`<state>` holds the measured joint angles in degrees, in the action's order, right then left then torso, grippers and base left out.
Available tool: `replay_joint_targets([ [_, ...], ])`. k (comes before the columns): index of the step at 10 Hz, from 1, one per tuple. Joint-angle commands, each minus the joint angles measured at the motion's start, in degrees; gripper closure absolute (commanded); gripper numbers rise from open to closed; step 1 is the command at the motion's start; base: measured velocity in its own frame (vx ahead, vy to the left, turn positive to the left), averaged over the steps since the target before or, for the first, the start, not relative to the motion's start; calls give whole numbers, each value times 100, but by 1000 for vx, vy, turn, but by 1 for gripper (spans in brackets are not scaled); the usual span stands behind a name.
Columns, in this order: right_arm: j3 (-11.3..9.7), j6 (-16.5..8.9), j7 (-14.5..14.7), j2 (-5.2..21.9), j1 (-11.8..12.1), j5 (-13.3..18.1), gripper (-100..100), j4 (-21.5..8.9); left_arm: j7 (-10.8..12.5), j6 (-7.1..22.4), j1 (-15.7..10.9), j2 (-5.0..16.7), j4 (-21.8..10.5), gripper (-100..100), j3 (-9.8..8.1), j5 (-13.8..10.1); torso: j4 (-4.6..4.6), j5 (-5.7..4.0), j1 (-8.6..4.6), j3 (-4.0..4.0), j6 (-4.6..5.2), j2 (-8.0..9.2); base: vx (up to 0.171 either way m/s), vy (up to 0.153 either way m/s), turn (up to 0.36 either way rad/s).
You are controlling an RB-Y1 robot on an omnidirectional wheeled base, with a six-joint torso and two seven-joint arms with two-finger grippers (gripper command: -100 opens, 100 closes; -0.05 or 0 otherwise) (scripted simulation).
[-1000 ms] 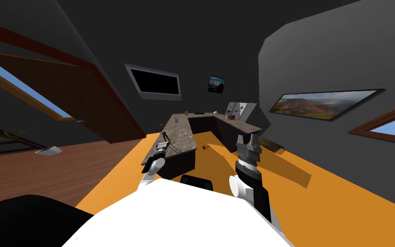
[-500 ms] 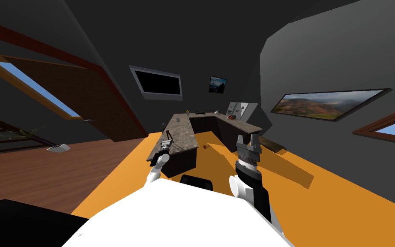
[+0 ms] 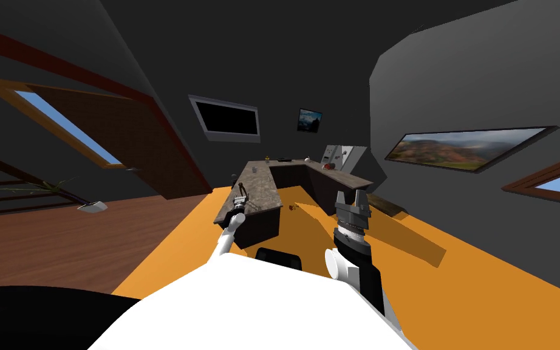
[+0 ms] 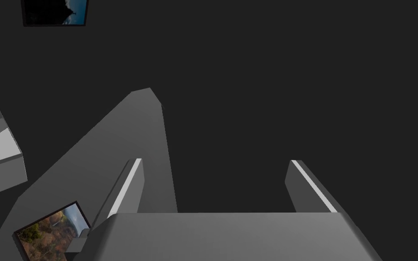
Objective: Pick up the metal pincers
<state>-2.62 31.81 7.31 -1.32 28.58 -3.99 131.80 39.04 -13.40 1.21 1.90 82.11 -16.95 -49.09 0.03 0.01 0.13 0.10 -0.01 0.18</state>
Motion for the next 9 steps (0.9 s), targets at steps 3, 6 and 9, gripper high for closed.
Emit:
replay_joint_targets([
  [3,0,0,0,0,0,0,0,0,-60,-141,-605,-42,-594,-100,-51,109,2,1,4,7,-2,14,-72,28,34],
  [6,0,0,0,0,0,0,0,0,-79,-304,-1066,-22,-1149,-100,-87,203,-1,0,4,2,-4,7,-59,22,40],
  [9,0,0,0,0,0,0,0,0,-79,-304,-1280,-22,-1382,-100,-87,203,-3,-1,-6,-7,-2,-11,-9,4,-4],
])
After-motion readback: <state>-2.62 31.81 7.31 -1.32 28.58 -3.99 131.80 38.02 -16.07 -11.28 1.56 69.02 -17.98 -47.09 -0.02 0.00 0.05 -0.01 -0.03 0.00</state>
